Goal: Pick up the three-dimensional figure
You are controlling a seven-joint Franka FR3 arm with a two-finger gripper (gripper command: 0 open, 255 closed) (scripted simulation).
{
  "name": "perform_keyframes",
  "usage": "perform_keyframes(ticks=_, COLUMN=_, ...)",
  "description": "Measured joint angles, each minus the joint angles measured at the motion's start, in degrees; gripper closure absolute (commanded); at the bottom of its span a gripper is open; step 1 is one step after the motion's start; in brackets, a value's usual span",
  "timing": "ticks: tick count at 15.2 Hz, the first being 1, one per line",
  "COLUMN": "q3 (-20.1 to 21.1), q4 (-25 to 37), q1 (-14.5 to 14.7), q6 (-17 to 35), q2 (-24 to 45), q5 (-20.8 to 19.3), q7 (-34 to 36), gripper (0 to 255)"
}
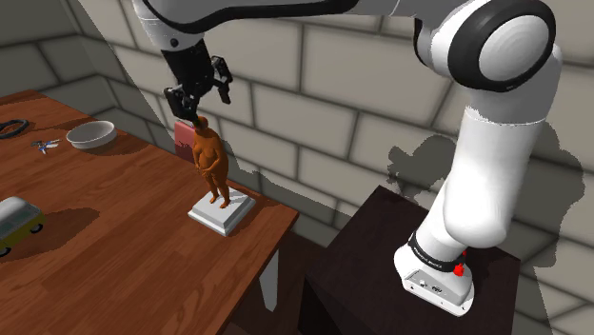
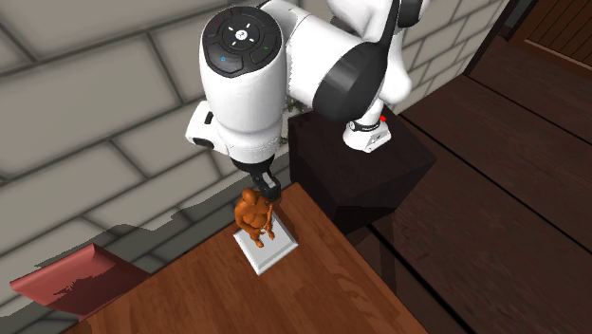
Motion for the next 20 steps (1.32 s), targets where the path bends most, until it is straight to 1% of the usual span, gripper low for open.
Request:
perform_keyframes(ticks=1, q3=0.03, q4=4.58, q1=1.6, q6=-1.61, q2=3.66, q5=-2.04, q7=0.54, gripper=0)
perform_keyframes(ticks=2, q3=0.01, q4=7.25, q1=2.77, q6=-2.7, q2=5.8, q5=-3.22, q7=1.08, gripper=0)
perform_keyframes(ticks=3, q3=-0.02, q4=7.7, q1=3.21, q6=-2.61, q2=6.59, q5=-3.69, q7=1.44, gripper=0)
perform_keyframes(ticks=6, q3=-0.15, q4=6.18, q1=3.05, q6=-0.78, q2=7.07, q5=-3.98, q7=1.81, gripper=0)
perform_keyframes(ticks=10, q3=-0.12, q4=2.01, q1=2.38, q6=2.51, q2=6.27, q5=-3.64, q7=2.58, gripper=0)
perform_keyframes(ticks=11, q3=-0.12, q4=1.87, q1=2.4, q6=2.72, q2=6.37, q5=-3.68, q7=2.67, gripper=255)
perform_keyframes(ticks=20, q3=-0.12, q4=1.92, q1=2.5, q6=2.92, q2=6.51, q5=-3.79, q7=2.85, gripper=255)
